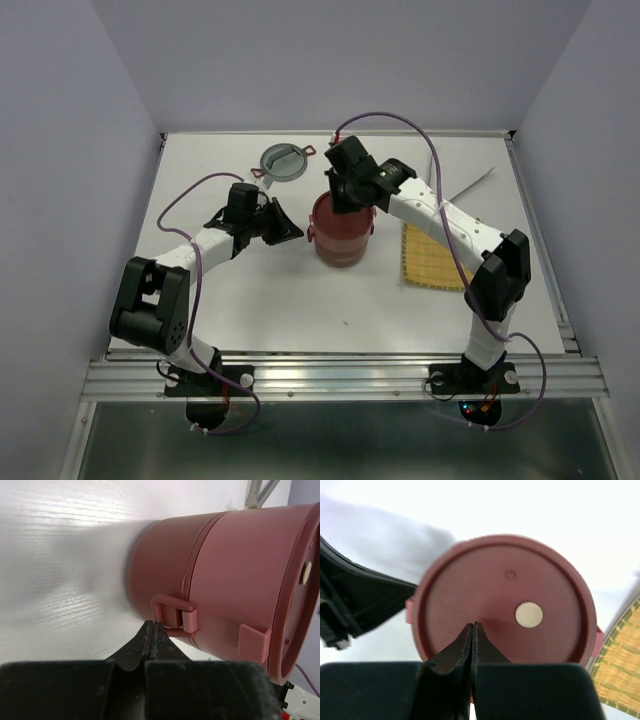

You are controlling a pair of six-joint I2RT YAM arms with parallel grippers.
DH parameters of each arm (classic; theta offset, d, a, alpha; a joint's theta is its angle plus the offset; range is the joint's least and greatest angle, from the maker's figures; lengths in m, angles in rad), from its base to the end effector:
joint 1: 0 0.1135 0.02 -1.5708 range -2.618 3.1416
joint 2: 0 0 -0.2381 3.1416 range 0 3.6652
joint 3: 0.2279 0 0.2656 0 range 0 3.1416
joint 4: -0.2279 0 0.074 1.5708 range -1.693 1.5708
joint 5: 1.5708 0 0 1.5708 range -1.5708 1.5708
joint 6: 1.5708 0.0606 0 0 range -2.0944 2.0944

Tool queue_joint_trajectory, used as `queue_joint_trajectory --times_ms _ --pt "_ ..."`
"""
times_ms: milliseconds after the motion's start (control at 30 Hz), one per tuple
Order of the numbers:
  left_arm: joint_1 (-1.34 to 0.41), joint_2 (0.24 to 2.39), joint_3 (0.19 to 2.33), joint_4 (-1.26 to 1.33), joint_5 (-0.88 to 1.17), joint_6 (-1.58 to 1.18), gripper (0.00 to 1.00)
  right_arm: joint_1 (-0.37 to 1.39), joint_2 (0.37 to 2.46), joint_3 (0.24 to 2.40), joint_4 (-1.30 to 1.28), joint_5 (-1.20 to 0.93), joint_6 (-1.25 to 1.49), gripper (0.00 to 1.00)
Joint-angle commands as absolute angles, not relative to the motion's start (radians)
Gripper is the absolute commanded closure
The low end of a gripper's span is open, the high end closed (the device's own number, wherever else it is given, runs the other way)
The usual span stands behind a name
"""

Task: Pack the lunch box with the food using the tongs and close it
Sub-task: Close the fastener on the packing box.

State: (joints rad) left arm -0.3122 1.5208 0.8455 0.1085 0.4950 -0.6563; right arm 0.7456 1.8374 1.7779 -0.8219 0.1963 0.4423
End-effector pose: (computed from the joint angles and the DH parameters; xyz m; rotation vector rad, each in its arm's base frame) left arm 0.3290 -0.1364 0.1680 -0.0774 2.2618 -1.0741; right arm 0.3235 0.2827 0.2847 -0.2844 2.4344 0.2923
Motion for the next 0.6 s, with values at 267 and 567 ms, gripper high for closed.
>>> queue_joint_trajectory --times_ms 267,567 --pt "-0.311 1.465 0.848 0.137 0.508 -0.657 1.00 0.744 1.852 1.767 -0.864 0.198 0.422 0.99" --pt "-0.313 1.470 0.851 0.133 0.517 -0.647 1.00 0.744 1.919 1.609 -0.867 0.107 0.417 0.99"
